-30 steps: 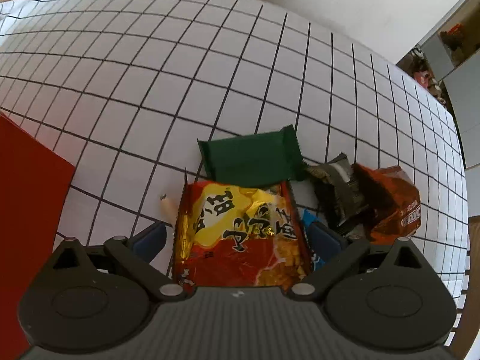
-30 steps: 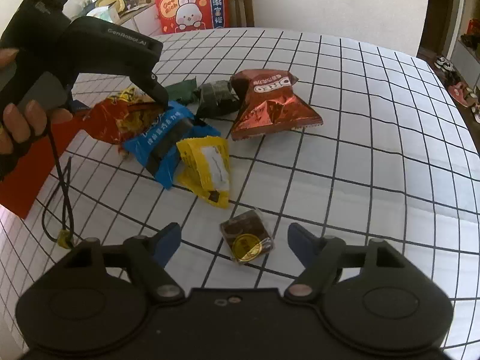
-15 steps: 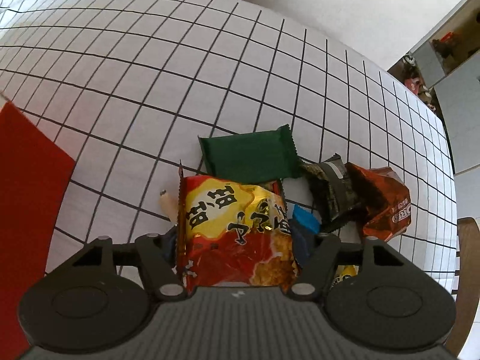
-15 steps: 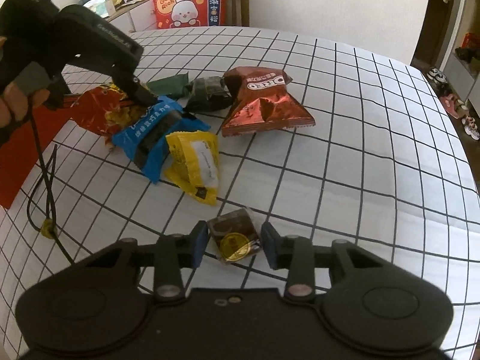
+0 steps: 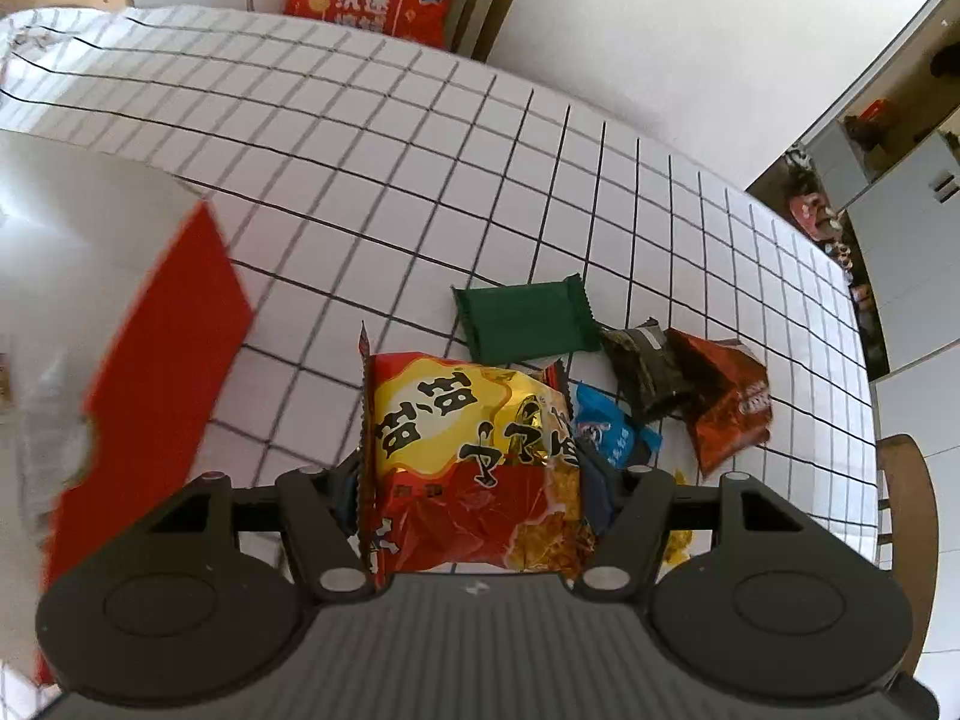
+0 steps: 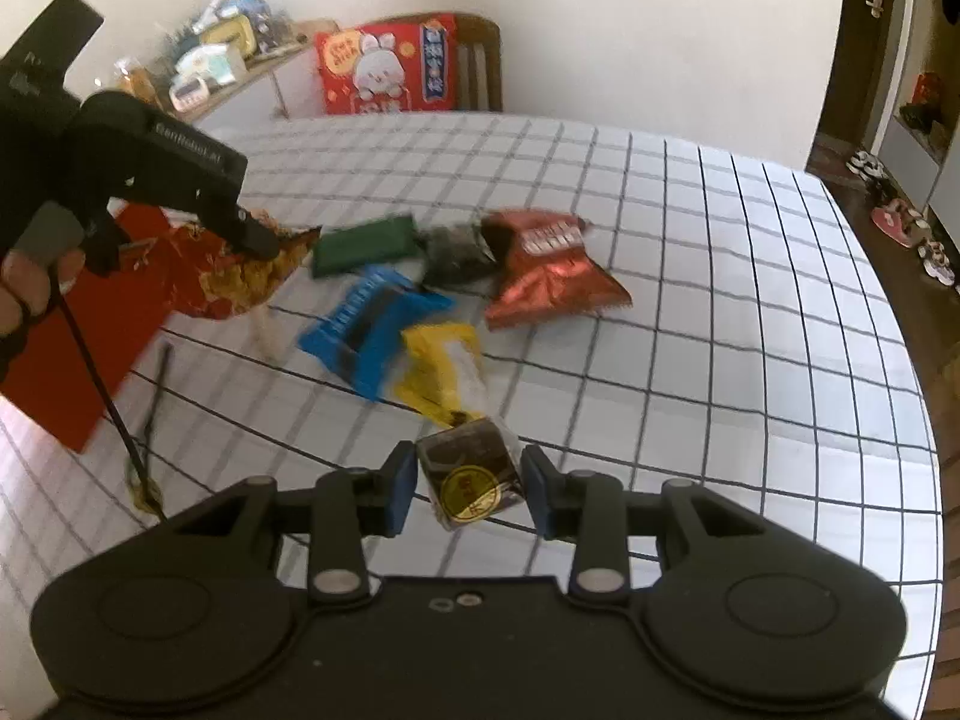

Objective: Organize snacks
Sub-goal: 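Grasp the red-yellow chip bag with the left tool while the right tool grasps the gold chocolate square, then carry the chip bag and chocolate square with both tools over the box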

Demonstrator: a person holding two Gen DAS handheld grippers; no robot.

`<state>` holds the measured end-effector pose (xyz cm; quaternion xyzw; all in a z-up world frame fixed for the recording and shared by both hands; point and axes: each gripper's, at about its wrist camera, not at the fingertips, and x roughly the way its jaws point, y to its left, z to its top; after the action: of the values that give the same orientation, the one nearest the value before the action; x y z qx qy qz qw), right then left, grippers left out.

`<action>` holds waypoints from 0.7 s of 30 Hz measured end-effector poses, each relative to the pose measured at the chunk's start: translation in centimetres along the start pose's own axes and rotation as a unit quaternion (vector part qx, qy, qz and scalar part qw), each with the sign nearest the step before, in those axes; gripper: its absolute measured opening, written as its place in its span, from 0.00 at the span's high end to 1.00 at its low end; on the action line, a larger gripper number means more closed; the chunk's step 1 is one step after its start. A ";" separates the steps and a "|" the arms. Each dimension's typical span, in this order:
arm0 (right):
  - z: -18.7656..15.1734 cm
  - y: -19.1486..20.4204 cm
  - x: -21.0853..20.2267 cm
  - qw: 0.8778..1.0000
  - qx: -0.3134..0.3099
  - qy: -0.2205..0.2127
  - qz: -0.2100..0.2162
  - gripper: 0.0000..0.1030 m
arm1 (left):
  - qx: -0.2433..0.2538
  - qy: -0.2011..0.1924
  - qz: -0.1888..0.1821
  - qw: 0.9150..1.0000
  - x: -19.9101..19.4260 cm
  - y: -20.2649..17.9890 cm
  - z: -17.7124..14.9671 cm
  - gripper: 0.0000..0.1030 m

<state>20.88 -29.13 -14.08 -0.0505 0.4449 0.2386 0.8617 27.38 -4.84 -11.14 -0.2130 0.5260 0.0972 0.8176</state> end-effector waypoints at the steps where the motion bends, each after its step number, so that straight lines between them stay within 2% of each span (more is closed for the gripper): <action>1: 0.2 0.3 -0.6 1.000 0.000 -0.003 0.003 0.65 | 0.003 -0.005 -0.001 1.000 -0.9 0.2 -0.3 0.36; 7: 1.2 3.1 -3.2 0.999 -0.009 -0.025 0.024 0.65 | 0.008 -0.027 -0.007 1.000 -5.2 2.0 -1.6 0.36; 12: 2.2 6.0 -5.0 0.998 -0.023 -0.045 0.044 0.65 | 0.027 -0.044 0.006 0.999 -9.0 3.6 -3.0 0.36; 21: 4.1 12.1 -6.3 0.993 -0.056 -0.067 0.080 0.65 | 0.038 -0.069 0.010 0.997 -13.8 7.6 -4.2 0.36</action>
<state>15.33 -19.53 -5.14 -0.0473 0.3747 0.3342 0.8635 15.15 0.97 -2.07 -0.1692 0.4738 0.0995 0.8585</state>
